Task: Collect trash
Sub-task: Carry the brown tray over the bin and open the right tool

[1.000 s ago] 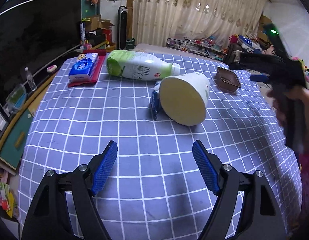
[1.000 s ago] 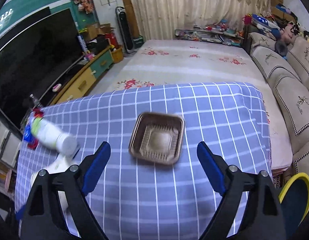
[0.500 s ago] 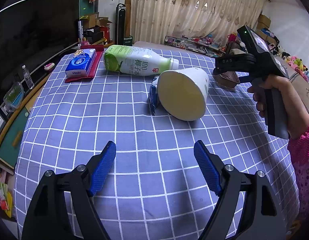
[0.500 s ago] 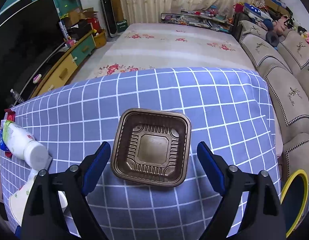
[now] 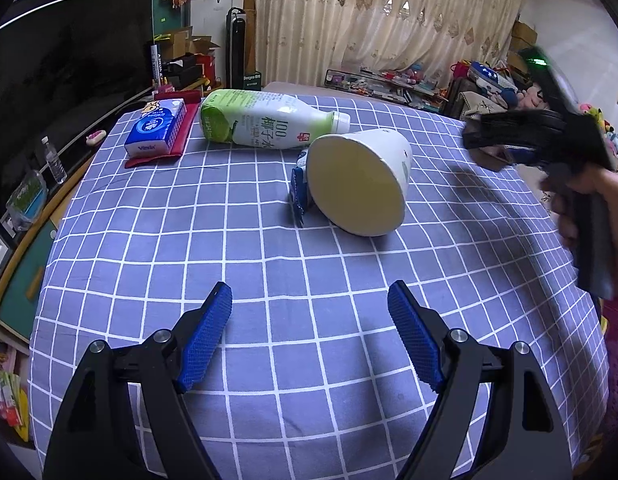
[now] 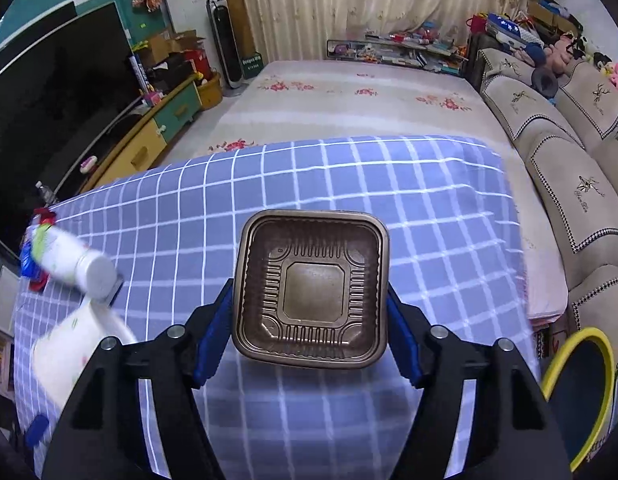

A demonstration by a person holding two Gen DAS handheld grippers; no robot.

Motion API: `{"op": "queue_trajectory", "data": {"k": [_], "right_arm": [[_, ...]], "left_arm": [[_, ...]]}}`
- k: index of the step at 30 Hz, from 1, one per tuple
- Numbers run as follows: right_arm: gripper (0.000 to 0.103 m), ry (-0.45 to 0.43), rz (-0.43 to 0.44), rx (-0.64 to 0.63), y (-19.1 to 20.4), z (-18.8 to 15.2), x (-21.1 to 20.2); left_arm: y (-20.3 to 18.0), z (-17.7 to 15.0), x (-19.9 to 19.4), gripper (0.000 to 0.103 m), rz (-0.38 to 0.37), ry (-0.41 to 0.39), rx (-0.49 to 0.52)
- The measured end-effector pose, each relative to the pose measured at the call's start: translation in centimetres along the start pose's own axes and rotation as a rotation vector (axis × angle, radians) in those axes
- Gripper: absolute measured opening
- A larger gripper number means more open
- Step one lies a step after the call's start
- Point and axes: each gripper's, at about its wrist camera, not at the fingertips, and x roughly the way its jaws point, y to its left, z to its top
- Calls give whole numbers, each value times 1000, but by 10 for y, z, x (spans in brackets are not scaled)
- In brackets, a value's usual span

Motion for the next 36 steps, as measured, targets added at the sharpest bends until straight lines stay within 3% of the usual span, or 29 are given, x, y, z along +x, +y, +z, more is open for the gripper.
{"op": "queue_trajectory", "data": {"k": [4, 12, 21, 27, 29, 36], "right_arm": [[66, -26, 10, 21, -36, -24, -37], [66, -54, -140, 146, -150, -100, -106], [66, 29, -262, 311, -260, -163, -102], [69, 76, -265, 346, -291, -178, -75], [77, 88, -270, 354, -295, -179, -65], [77, 40, -233, 369, -295, -184, -75]], "left_arm": [[-2, -1, 0, 79, 4, 1, 8], [-7, -2, 6, 79, -6, 21, 19], [-13, -3, 9, 79, 11, 36, 36], [-19, -1, 3, 79, 35, 39, 54], [-21, 0, 1, 79, 36, 41, 56], [-36, 11, -3, 79, 18, 42, 78]]}}
